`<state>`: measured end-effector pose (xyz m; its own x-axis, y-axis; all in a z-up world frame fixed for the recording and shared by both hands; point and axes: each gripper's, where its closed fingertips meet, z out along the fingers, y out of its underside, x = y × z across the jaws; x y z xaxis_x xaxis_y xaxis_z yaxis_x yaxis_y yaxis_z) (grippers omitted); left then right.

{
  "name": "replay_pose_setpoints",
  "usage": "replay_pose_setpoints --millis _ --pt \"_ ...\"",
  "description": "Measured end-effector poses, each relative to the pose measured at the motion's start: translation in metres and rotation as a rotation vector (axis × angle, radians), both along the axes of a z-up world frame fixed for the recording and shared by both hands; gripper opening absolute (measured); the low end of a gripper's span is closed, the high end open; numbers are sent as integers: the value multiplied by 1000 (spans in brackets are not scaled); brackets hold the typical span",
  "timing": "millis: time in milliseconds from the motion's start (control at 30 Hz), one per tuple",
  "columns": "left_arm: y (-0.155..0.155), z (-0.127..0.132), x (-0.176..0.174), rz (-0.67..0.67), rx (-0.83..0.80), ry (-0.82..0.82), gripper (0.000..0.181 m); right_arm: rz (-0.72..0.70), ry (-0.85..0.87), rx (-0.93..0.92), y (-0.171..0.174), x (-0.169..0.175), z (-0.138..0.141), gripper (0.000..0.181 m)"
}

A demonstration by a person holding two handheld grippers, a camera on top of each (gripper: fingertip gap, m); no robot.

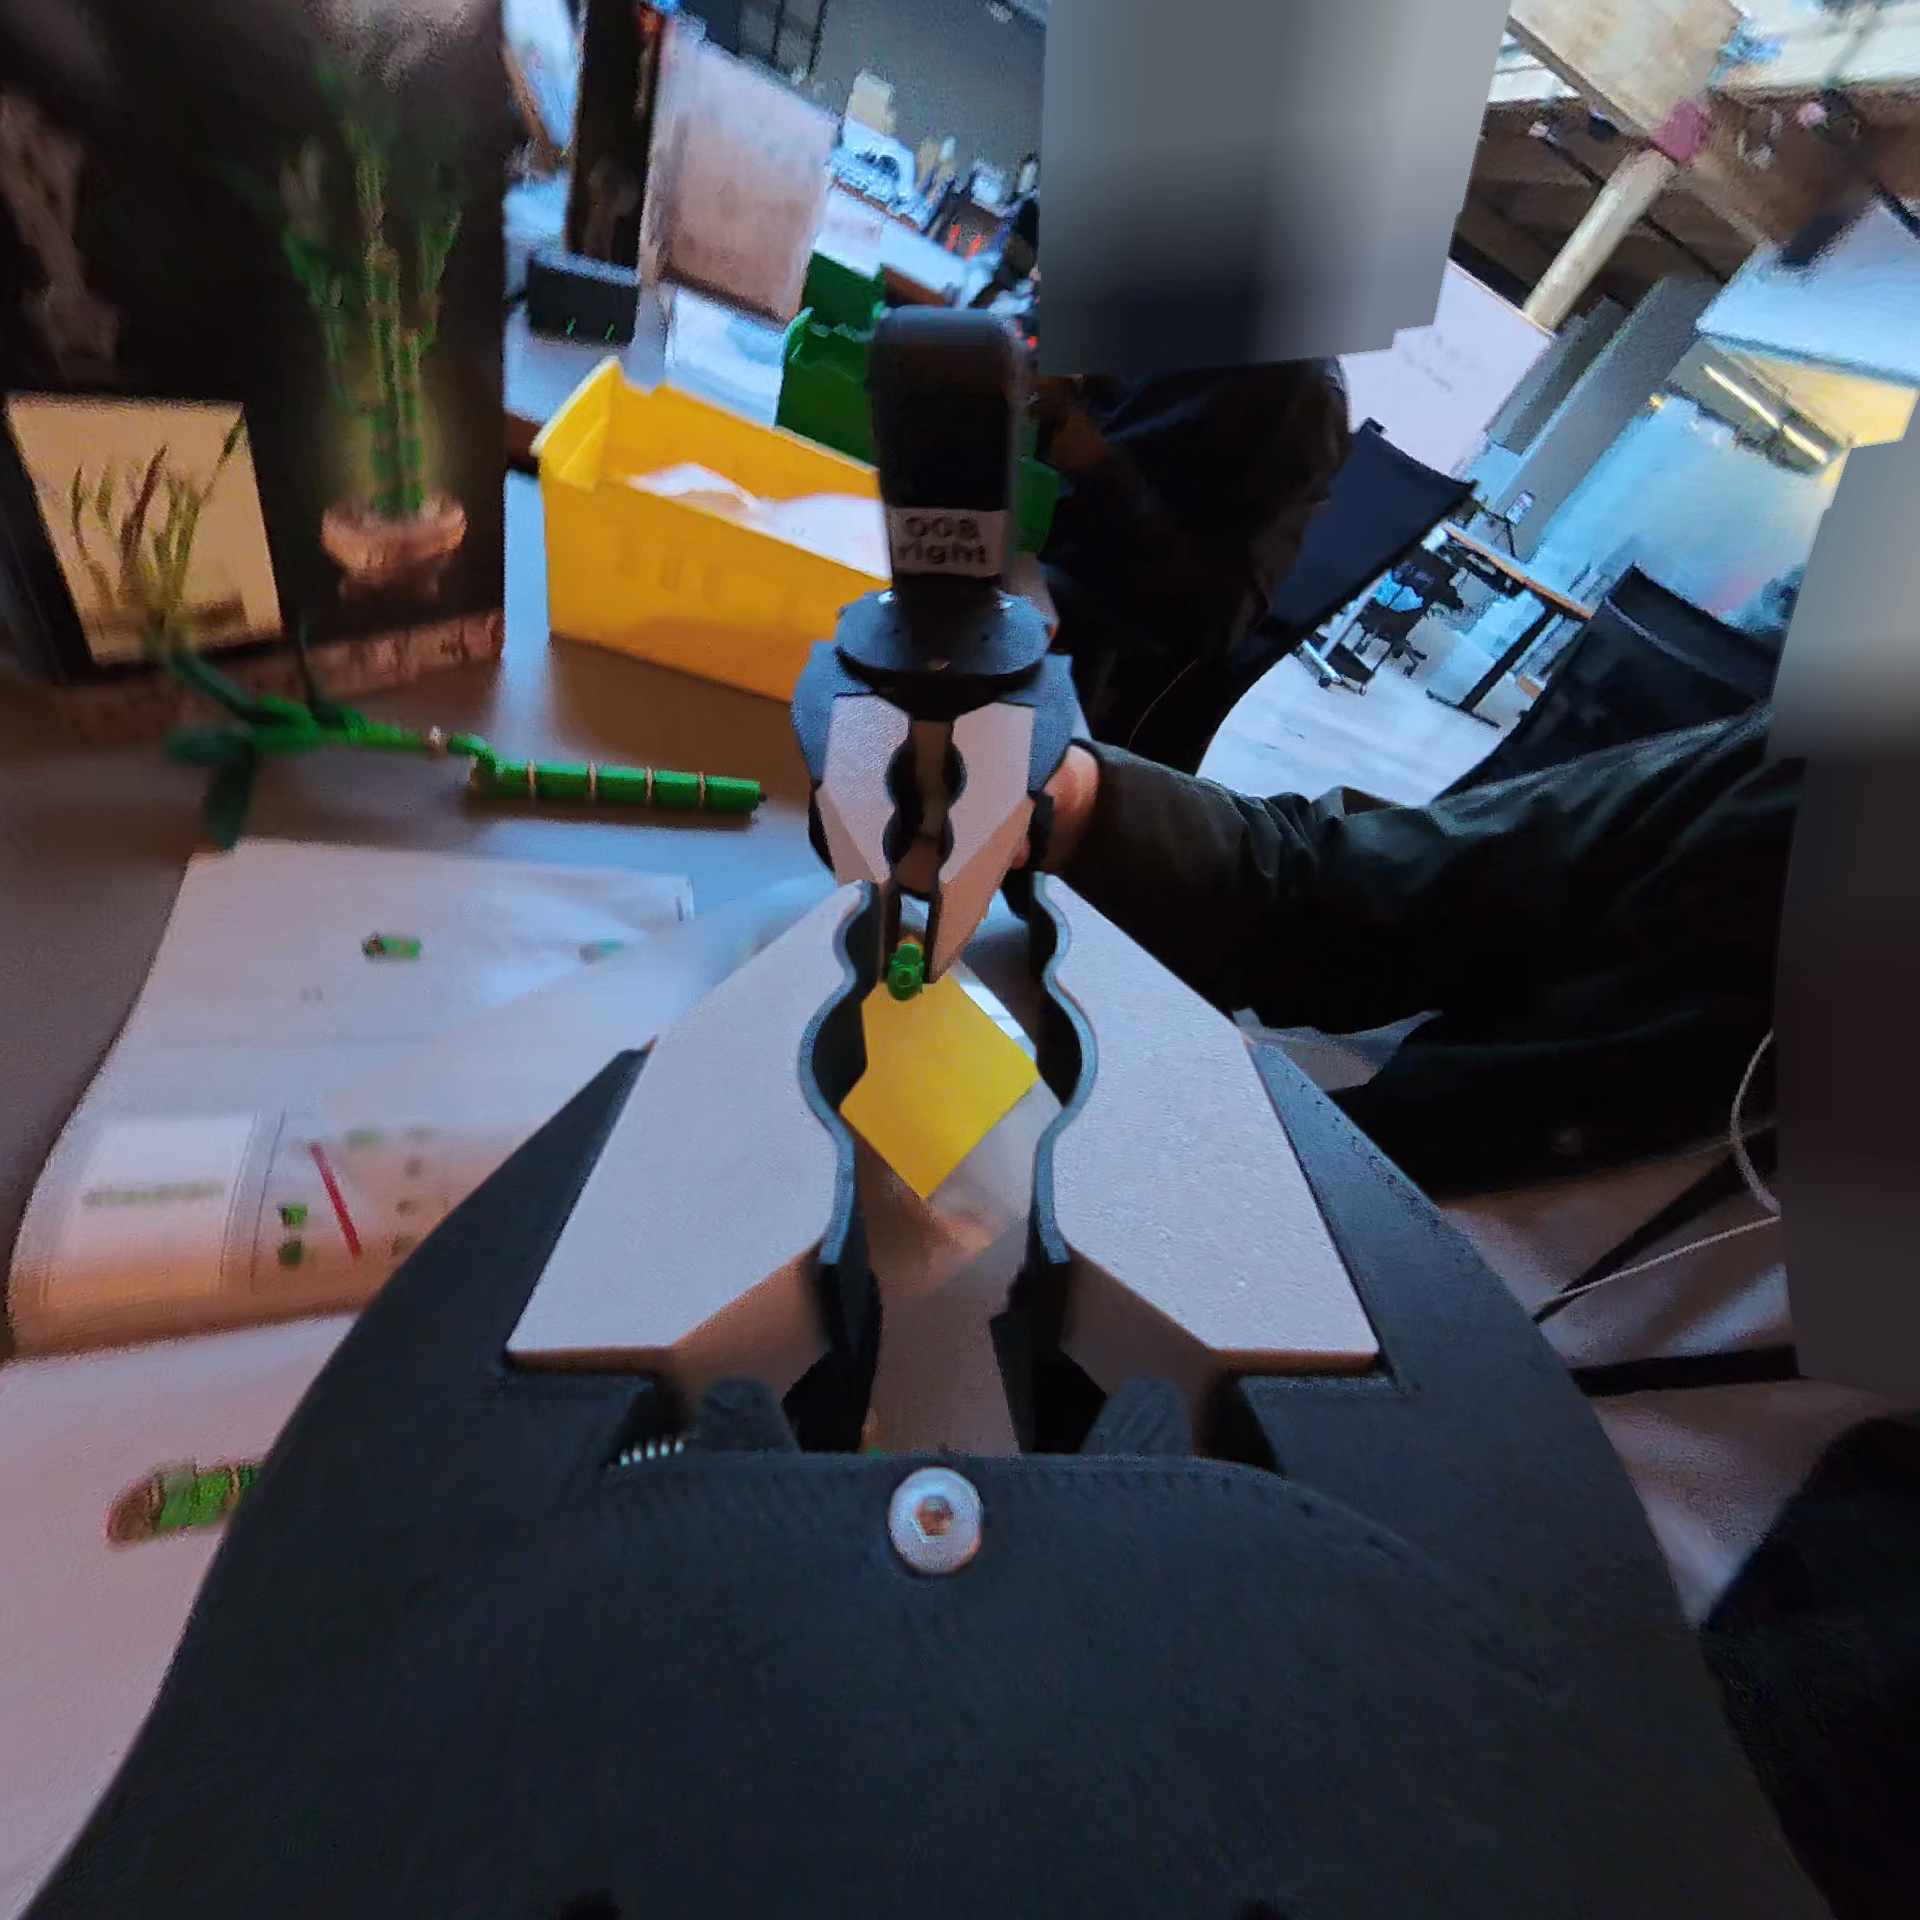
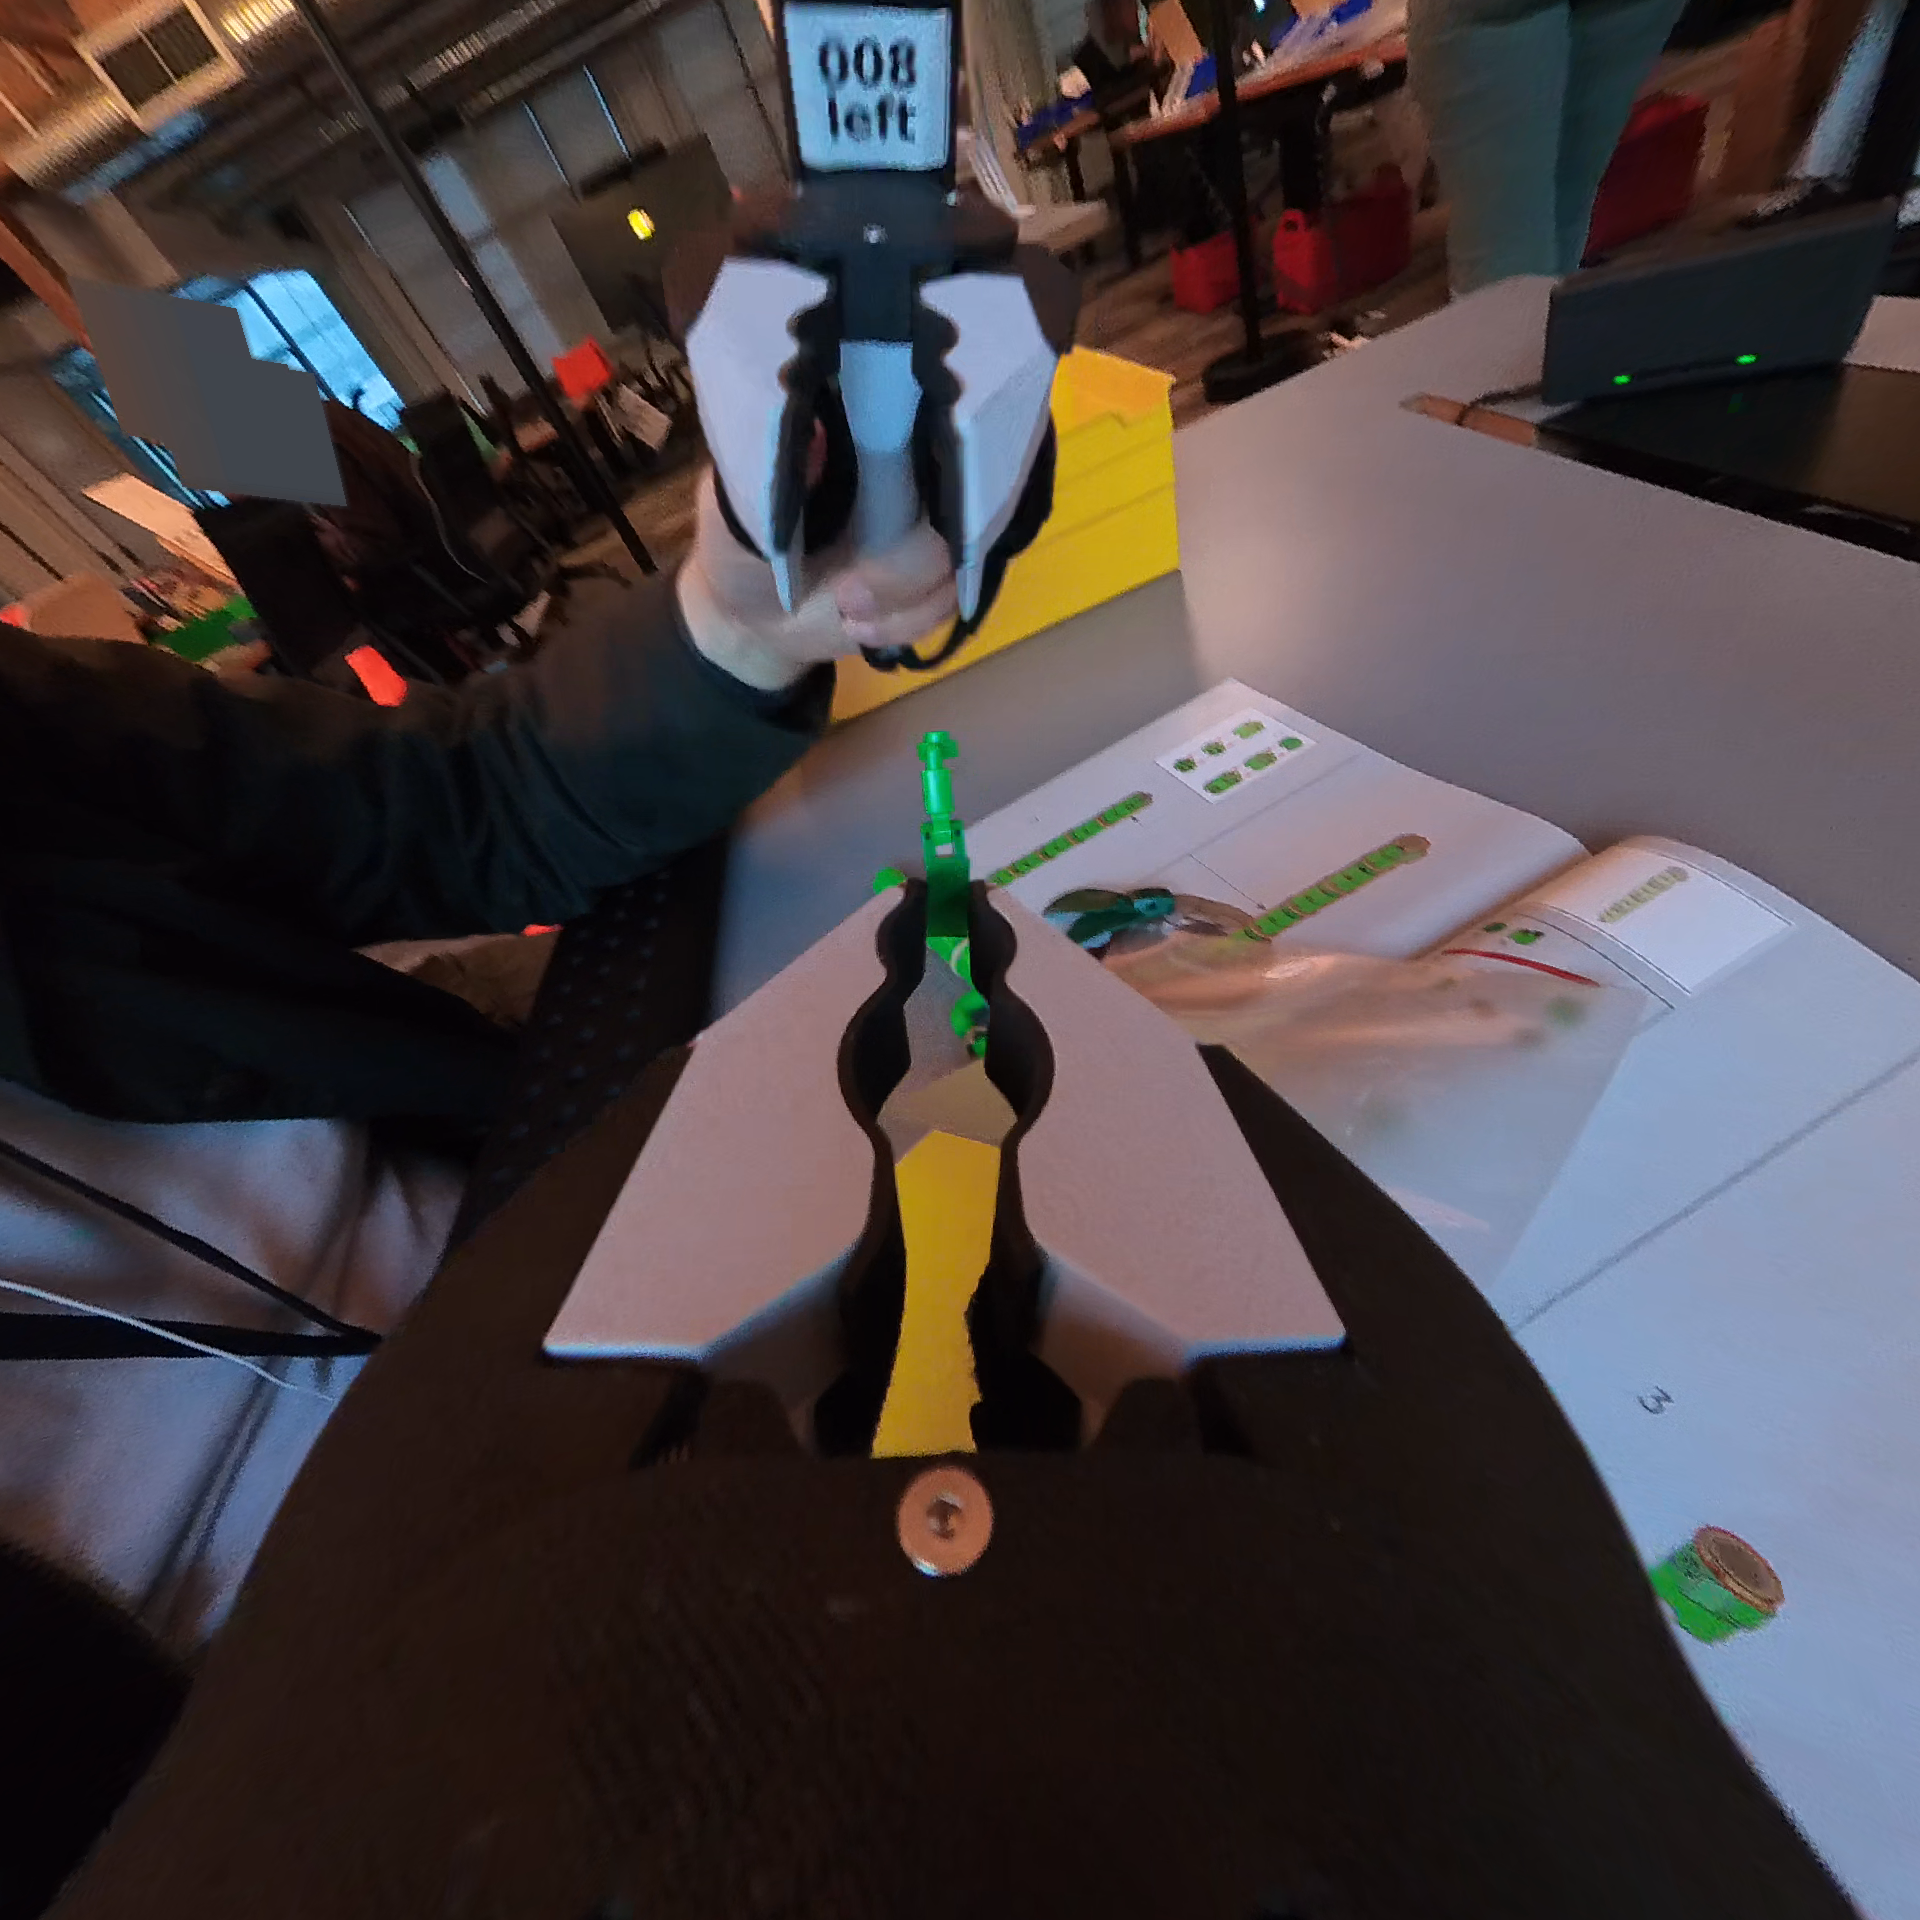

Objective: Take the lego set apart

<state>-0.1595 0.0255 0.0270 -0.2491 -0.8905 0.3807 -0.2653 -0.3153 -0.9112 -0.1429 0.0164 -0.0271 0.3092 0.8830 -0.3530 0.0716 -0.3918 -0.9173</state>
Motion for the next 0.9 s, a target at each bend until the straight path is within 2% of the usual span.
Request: replay_pose_setpoints --millis 100,200,333,467,533,900 --pt "-7 0 3 20 91 -58 30 14 45 1 -2 0 7 7" --pt "-3 -12 6 72 153 -18 30 19 51 7 -3 -1 8 6" --pt "-9 -25 12 54 156 38 29 15 42 41 -4 -3 9 6" --pt "-14 -36 17 48 202 72 17 14 46 57 -5 -6 11 6" --pt "-17 -37 17 33 196 68 7 4 40 63 -4 -6 10 6" --pt "-16 -37 17 29 149 63 6 -18 53 82 -1 -7 12 6"
